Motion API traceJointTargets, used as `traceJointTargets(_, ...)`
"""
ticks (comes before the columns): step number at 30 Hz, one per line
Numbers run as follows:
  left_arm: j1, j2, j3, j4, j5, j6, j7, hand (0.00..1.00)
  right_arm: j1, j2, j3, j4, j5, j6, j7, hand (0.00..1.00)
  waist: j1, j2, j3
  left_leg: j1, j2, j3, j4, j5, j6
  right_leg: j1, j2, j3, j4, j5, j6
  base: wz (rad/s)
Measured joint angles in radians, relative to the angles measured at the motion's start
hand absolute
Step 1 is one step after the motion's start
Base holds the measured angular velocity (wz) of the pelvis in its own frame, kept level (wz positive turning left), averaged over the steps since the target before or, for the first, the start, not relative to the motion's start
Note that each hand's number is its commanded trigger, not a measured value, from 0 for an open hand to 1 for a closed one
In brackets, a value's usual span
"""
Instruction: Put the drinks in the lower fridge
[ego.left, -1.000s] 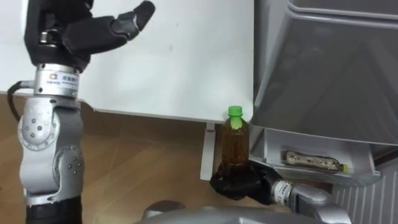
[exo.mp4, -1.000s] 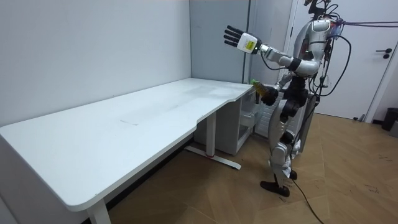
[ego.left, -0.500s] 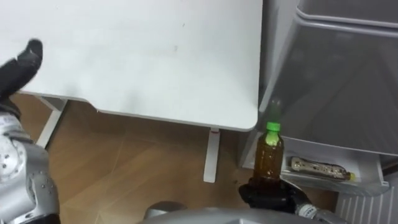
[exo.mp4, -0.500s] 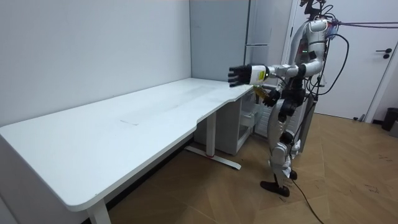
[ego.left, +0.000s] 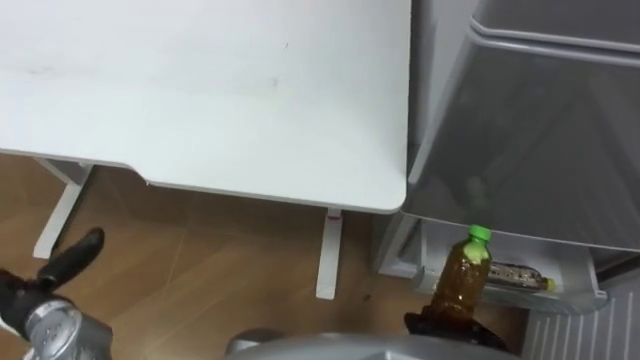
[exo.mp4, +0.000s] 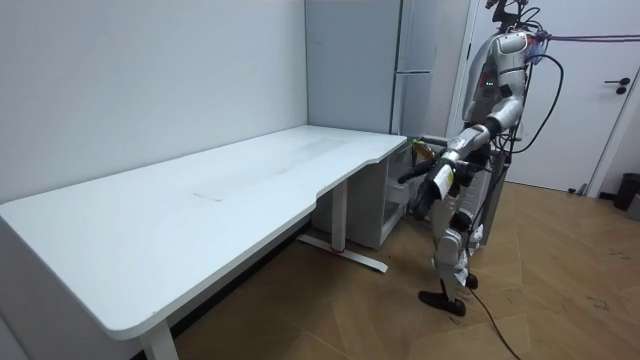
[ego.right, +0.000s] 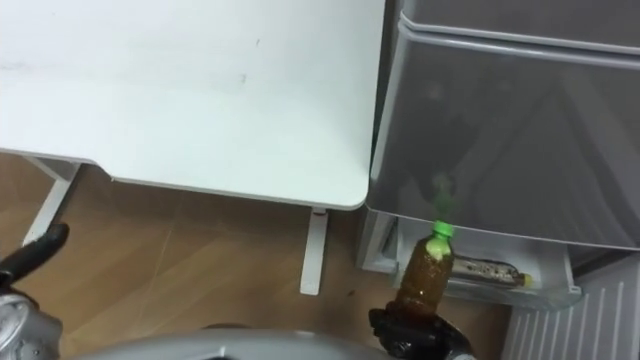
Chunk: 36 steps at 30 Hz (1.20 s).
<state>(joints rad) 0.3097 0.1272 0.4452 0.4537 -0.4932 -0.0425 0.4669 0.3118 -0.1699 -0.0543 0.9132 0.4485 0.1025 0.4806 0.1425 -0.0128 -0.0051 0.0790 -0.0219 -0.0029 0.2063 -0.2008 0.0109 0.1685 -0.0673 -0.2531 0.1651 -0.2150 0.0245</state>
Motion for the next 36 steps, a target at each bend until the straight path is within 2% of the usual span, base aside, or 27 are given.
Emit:
traceJointTargets(1, 0.002, 0.000, 0.000, 0.040, -0.001, -0.001, 0.000, 0.00, 0.000, 0.001, -0.013, 0.022, 0.027, -0.001, 0.001, 1.00, -0.004, -0.003, 0.0017, 0.001, -0.002, -0.002, 0.000, 0.000, 0.000, 0.007, -0.001, -0.001, -0.006, -0.001, 0.001, 0.04)
traceJointTargets(2, 0.004, 0.001, -0.002, 0.085, -0.004, -0.002, -0.002, 0.00, 0.000, 0.001, -0.023, 0.039, 0.048, -0.001, 0.001, 1.00, -0.006, -0.002, -0.0009, 0.001, -0.002, -0.002, -0.001, -0.001, 0.001, 0.007, -0.001, -0.001, -0.011, 0.000, 0.001, 0.04)
traceJointTargets(5, 0.011, 0.002, -0.015, 0.198, -0.005, -0.002, -0.020, 0.00, -0.014, 0.001, -0.047, 0.089, 0.083, -0.001, 0.005, 1.00, -0.011, -0.003, -0.0016, 0.002, -0.003, -0.003, -0.008, -0.001, 0.001, 0.010, -0.001, -0.004, -0.013, -0.001, 0.002, 0.00)
traceJointTargets(9, 0.036, 0.001, -0.017, 0.300, -0.032, 0.003, -0.058, 0.00, -0.023, -0.006, -0.061, 0.146, 0.158, 0.008, -0.001, 1.00, -0.012, -0.005, -0.0014, 0.003, -0.005, -0.003, -0.007, -0.002, 0.001, 0.013, -0.001, -0.002, -0.016, -0.002, 0.004, 0.02)
traceJointTargets(14, 0.038, 0.005, -0.017, 0.542, -0.064, 0.031, -0.146, 0.00, -0.035, -0.024, -0.087, 0.236, 0.220, 0.020, -0.029, 1.00, -0.012, 0.001, 0.0000, 0.009, -0.004, 0.007, -0.010, -0.005, 0.003, 0.014, -0.002, 0.006, -0.015, -0.003, 0.005, -0.03)
traceJointTargets(17, 0.053, 0.006, -0.026, 0.629, -0.063, 0.062, -0.211, 0.00, -0.027, -0.032, -0.086, 0.262, 0.223, 0.041, -0.071, 1.00, -0.016, 0.000, 0.0015, 0.019, -0.004, 0.010, -0.010, -0.010, 0.003, 0.026, -0.003, 0.006, -0.015, -0.007, 0.007, -0.01)
traceJointTargets(20, 0.060, 0.007, -0.092, 0.656, -0.043, 0.089, -0.257, 0.00, -0.037, -0.031, -0.082, 0.309, 0.235, 0.054, -0.109, 1.00, -0.037, -0.005, 0.0038, 0.014, -0.005, 0.000, -0.003, -0.012, 0.003, 0.026, -0.003, 0.001, -0.014, -0.008, 0.007, 0.04)
traceJointTargets(24, 0.028, 0.007, -0.200, 0.682, 0.013, 0.101, -0.315, 0.00, -0.062, -0.026, -0.056, 0.346, 0.289, 0.055, -0.146, 1.00, -0.058, -0.007, 0.0060, 0.014, -0.005, 0.004, 0.003, -0.012, 0.003, 0.026, -0.003, 0.003, -0.013, -0.008, 0.007, 0.00)
traceJointTargets(26, -0.008, 0.006, -0.257, 0.685, 0.077, 0.105, -0.345, 0.00, -0.074, -0.022, -0.024, 0.348, 0.348, 0.052, -0.173, 1.00, -0.059, -0.008, 0.0073, 0.018, -0.001, 0.018, -0.002, -0.012, 0.003, 0.025, -0.001, 0.010, -0.014, -0.008, 0.007, -0.13)
traceJointTargets(30, -0.052, 0.005, -0.304, 0.667, 0.236, 0.109, -0.362, 0.00, -0.103, -0.008, -0.005, 0.358, 0.421, 0.052, -0.213, 1.00, -0.066, -0.011, 0.0120, 0.018, 0.000, 0.026, -0.002, -0.014, 0.003, 0.021, 0.000, 0.019, -0.015, -0.008, 0.007, -0.06)
traceJointTargets(32, -0.073, 0.009, -0.369, 0.661, 0.331, 0.111, -0.371, 0.00, -0.120, -0.005, 0.014, 0.358, 0.501, 0.052, -0.244, 1.00, -0.076, -0.011, 0.0134, 0.015, -0.001, 0.026, -0.002, -0.014, 0.004, 0.017, 0.000, 0.027, -0.014, -0.008, 0.007, 0.00)
traceJointTargets(36, -0.096, 0.008, -0.374, 0.660, 0.413, 0.124, -0.378, 0.00, -0.165, 0.010, 0.017, 0.356, 0.644, 0.053, -0.261, 1.00, -0.081, -0.008, 0.0163, 0.013, 0.002, 0.041, -0.009, -0.014, 0.004, 0.004, 0.003, 0.037, -0.012, -0.007, 0.006, -0.11)
